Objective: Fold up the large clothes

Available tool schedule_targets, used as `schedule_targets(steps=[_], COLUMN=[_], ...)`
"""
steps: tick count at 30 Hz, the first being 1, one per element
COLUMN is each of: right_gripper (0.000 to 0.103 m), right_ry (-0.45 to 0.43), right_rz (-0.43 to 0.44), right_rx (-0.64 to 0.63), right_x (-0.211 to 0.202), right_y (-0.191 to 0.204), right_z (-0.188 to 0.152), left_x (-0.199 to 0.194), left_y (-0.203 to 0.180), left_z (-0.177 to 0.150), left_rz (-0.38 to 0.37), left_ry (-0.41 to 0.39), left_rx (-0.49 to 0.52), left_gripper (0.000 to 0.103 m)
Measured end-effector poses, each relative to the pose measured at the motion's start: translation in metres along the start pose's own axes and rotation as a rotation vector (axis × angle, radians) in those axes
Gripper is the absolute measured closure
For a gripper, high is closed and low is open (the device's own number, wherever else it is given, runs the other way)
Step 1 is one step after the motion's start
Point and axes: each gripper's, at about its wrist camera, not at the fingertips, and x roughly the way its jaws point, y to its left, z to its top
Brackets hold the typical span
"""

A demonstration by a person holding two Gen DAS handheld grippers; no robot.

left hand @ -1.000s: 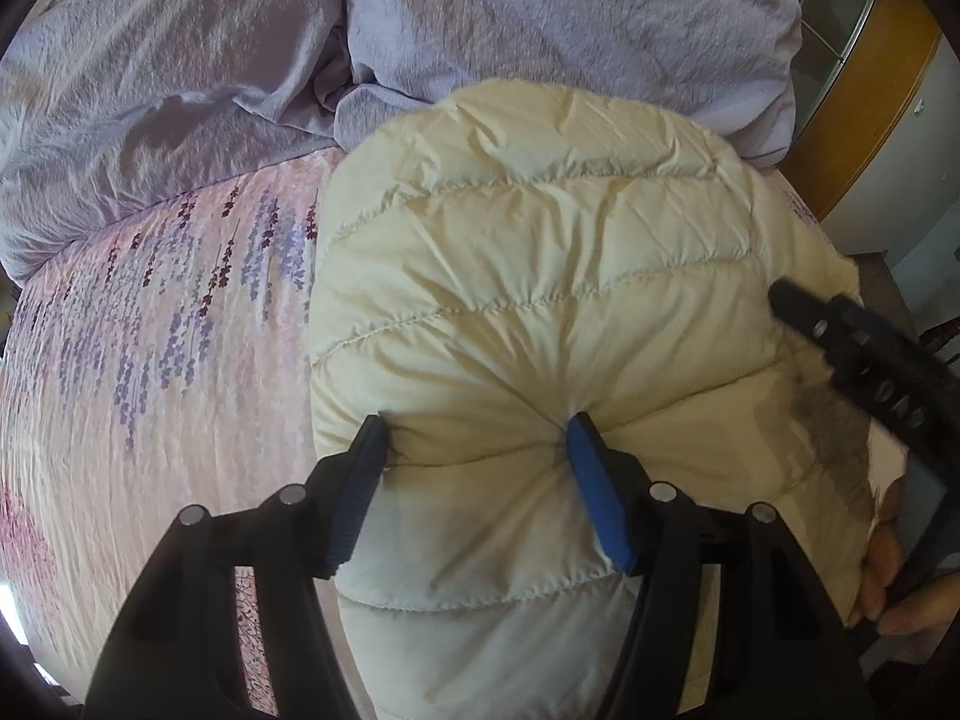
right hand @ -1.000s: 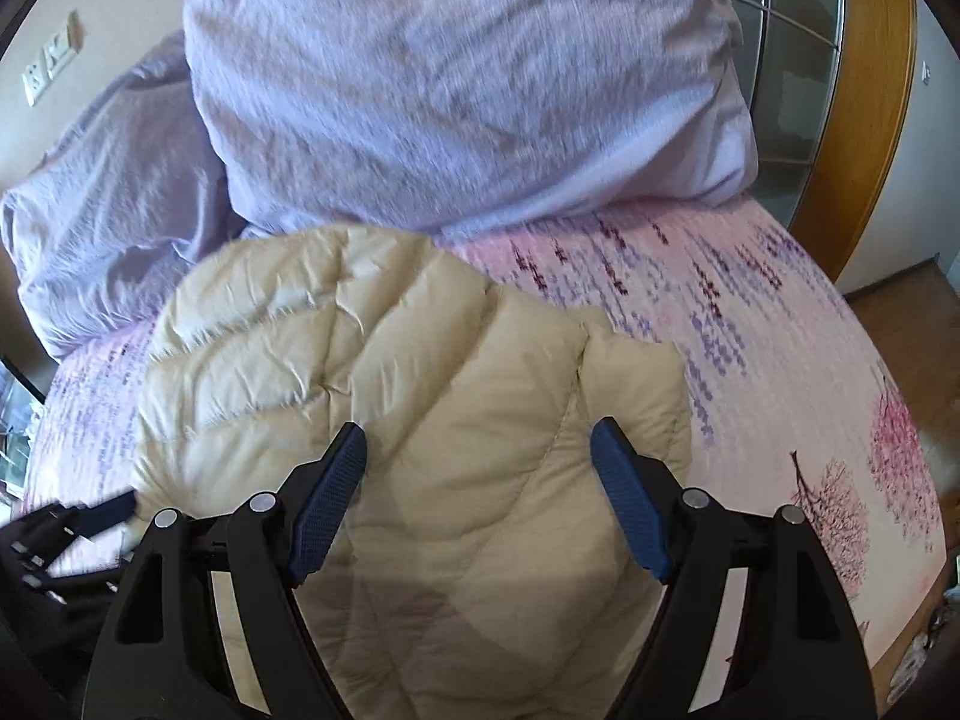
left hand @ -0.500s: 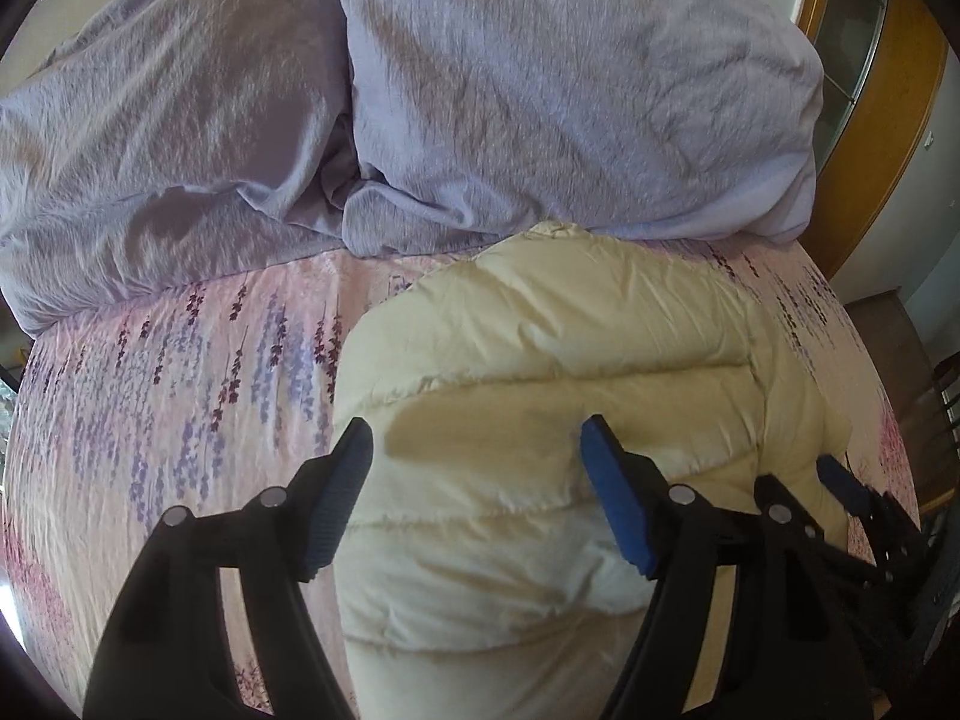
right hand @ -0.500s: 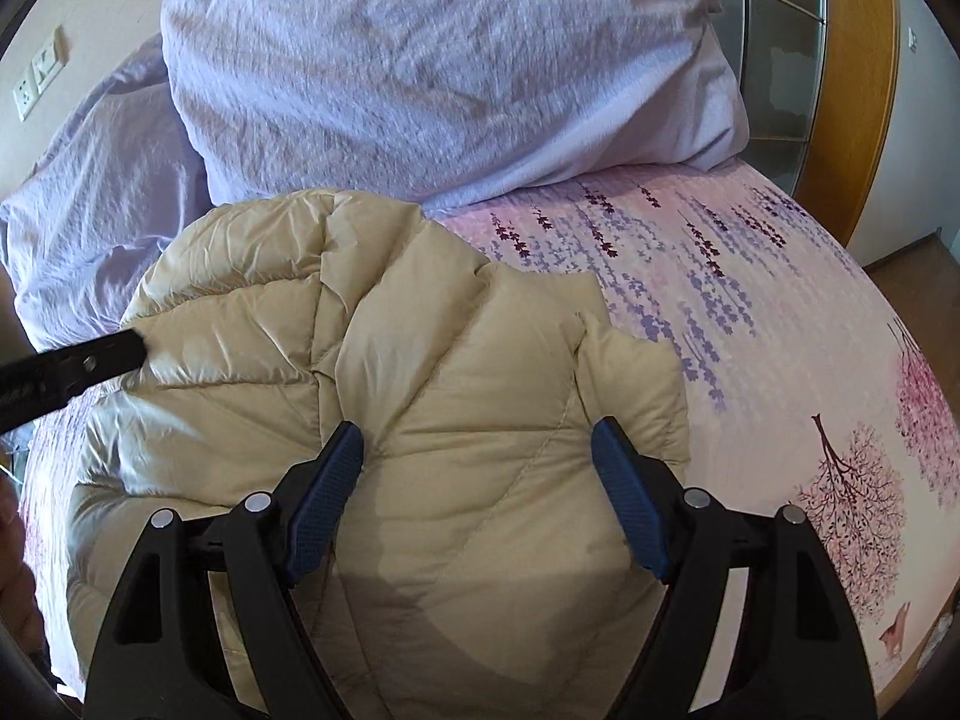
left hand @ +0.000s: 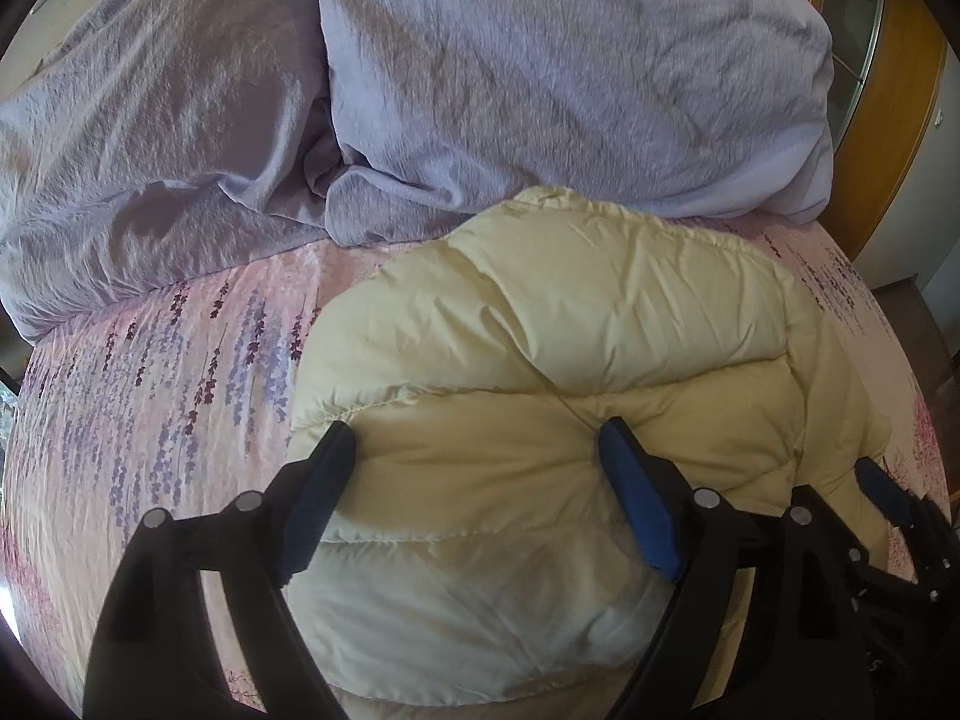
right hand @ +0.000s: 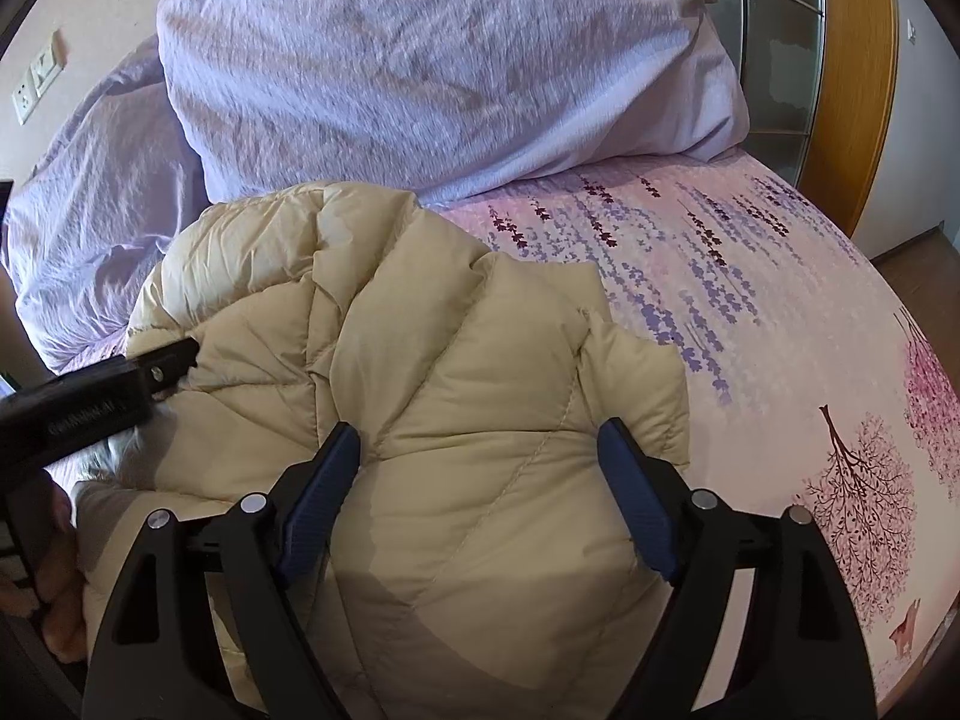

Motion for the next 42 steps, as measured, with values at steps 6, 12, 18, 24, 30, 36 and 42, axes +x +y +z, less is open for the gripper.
schedule_targets(steps=[6, 12, 18, 24, 30, 36, 42], right_gripper=[0.019, 0.018, 0.014, 0.014, 0.014, 0.012, 0.007], right_ry=[-0.029, -0.119, -0.107, -0.075, -0.075, -0.075, -0.081], right_rz=[-0.004, 0.019, -0.007, -0.037, -0.038, -0.036, -0.031], right_rx=[-0.006, 0.018, 0.027, 0.037, 0.033, 0.033, 0.038], right_x=[-0.013, -0.031, -0.016, 0.001, 0.007, 0.016, 0.023], right_y=[0.004, 0.011, 0.015, 0.008, 0.005, 0.002, 0.000], right_z=[0.012, 0.033, 0.036, 0.023, 0.017, 0.011, 0.007], left_x=[0.002, 0.004, 0.006, 0.008, 0.008, 0.011, 0.013], left_y=[-0.002, 0.000, 0.002, 0.004, 0.005, 0.005, 0.009], left_z=[-0.002, -0.004, -0.005, -0.006, -0.006, -0.007, -0.009], left_rz=[0.017, 0.021, 0.026, 0.019, 0.021, 0.028, 0.024], left_ry=[0.001, -0.001, 0.000, 0.001, 0.001, 0.003, 0.004], left_rx=[0.016, 0.014, 0.009, -0.001, -0.002, -0.013, -0.031], left_gripper=[0.018, 0.016, 0.014, 0.011, 0.008, 0.005, 0.002])
